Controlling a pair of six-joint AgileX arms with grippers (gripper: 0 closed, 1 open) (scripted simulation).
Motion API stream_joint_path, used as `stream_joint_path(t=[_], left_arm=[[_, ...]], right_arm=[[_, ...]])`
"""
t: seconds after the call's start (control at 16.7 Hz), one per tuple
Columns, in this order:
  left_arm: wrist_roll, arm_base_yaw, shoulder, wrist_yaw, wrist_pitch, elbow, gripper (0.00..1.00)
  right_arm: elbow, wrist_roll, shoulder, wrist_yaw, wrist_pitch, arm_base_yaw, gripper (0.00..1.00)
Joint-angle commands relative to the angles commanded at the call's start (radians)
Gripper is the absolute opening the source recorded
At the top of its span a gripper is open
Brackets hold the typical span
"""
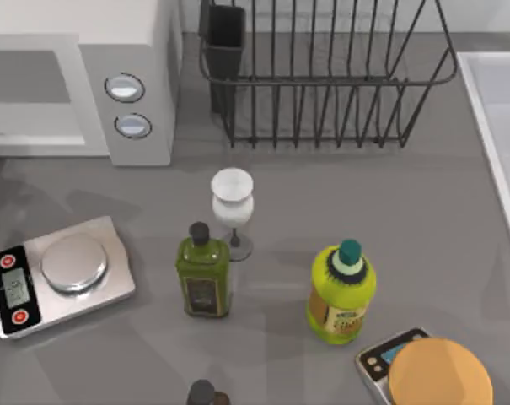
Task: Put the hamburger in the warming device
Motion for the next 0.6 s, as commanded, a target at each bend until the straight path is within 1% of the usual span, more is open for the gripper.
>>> stream_joint_path(t=[0.18,0.3,0.48,0.6], left_arm=[[-0.171,-0.033,0.094,0.027,0.288,-0.035,0.0],[-0.273,-0.045,0.151,0.041,0.447,-0.056,0.0],[-0.397,-0.054,0.222,0.057,0.617,-0.085,0.0],[-0.452,-0.056,0.258,0.063,0.678,-0.103,0.0]], right_arm=[[0.0,0.0,0.0,0.0,0.0,0.0,1.0],[0.0,0.0,0.0,0.0,0.0,0.0,1.0],[0.0,0.0,0.0,0.0,0.0,0.0,1.0],[0.0,0.0,0.0,0.0,0.0,0.0,1.0]])
